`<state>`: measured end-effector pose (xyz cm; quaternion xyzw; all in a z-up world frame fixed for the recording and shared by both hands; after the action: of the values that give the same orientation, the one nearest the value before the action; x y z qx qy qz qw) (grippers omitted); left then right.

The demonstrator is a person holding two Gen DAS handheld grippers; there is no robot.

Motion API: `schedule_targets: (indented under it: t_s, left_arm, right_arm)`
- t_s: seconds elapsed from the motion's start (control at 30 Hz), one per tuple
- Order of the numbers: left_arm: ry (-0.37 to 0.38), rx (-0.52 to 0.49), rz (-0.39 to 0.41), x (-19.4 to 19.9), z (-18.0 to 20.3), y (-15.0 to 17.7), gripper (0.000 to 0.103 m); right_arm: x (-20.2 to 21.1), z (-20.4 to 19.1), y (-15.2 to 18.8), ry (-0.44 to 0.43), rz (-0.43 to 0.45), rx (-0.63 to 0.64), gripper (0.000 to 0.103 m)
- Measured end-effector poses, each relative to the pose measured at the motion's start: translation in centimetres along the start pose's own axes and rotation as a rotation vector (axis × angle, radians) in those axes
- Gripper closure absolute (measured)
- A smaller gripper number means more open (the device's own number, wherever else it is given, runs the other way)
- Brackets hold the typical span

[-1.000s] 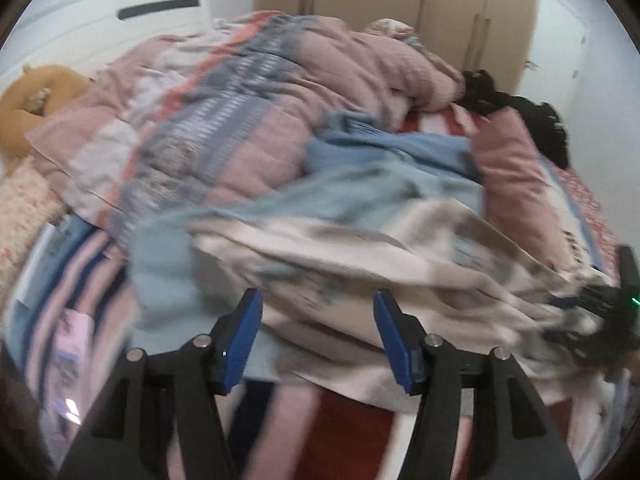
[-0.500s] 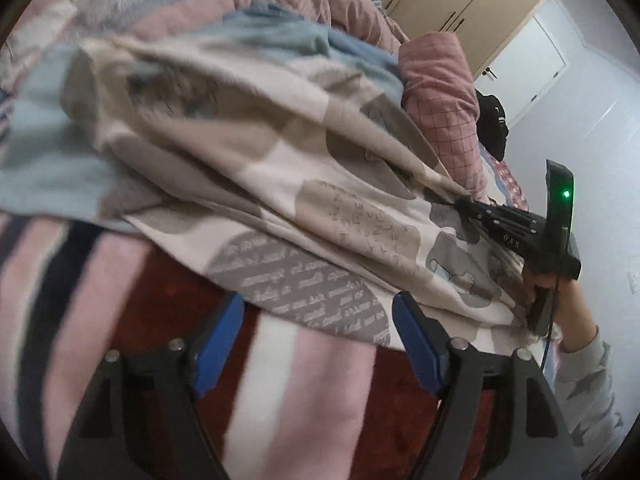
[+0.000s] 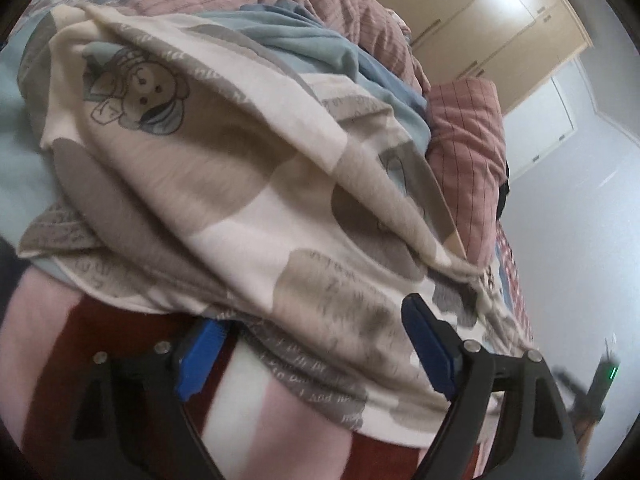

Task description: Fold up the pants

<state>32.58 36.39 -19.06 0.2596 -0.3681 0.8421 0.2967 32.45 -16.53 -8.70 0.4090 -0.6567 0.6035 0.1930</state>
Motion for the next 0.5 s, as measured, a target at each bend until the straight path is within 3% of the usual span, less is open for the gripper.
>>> schedule_targets:
  t_s: [0.07, 0.1, 0.27, 0.4, 0.5]
  left_arm:
    - [-0.011, 0.012, 0.007, -0.3, 0.3, 0.0, 0.020]
    - [-0.017, 0.011, 0.009, -0.3, 0.4, 0.1, 0.020]
    - [-0.047, 0.007, 0.008, -0.2, 0.9, 0.6, 0.020]
    - [-0.071, 0.003, 0.003, 0.1, 1.4, 1.4, 0.020]
    - [-0.084, -0.007, 0.001, 0.6, 1.9, 2.0, 0.020]
  right_arm:
    - [3.1, 7.0, 3.8, 0.053, 0.008, -0.195, 0.025]
    - [4.1, 9.8, 5.4, 0.037, 0.012, -0.280, 0.024]
    - [4.8, 16.7, 11.8, -0.085, 0.012, -0.574, 0.024]
    - [2.4, 17.8, 11.2, -0.148, 0.087, -0.603, 0.024]
    - [0.3, 18.1, 9.2, -0.093, 0.153, -0.633, 0.027]
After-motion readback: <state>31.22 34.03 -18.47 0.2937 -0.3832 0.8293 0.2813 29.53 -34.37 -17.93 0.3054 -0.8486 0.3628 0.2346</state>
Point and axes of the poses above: each gripper's, at about its wrist camera, not at the fingertips, and x roughly against the way its jaws point, z to its right, y to its underside, the point moved 2 cm from there along -x, roughly the way its jaws point, and after that the axes turned 1 degree about -x, right-handed, at the moved point
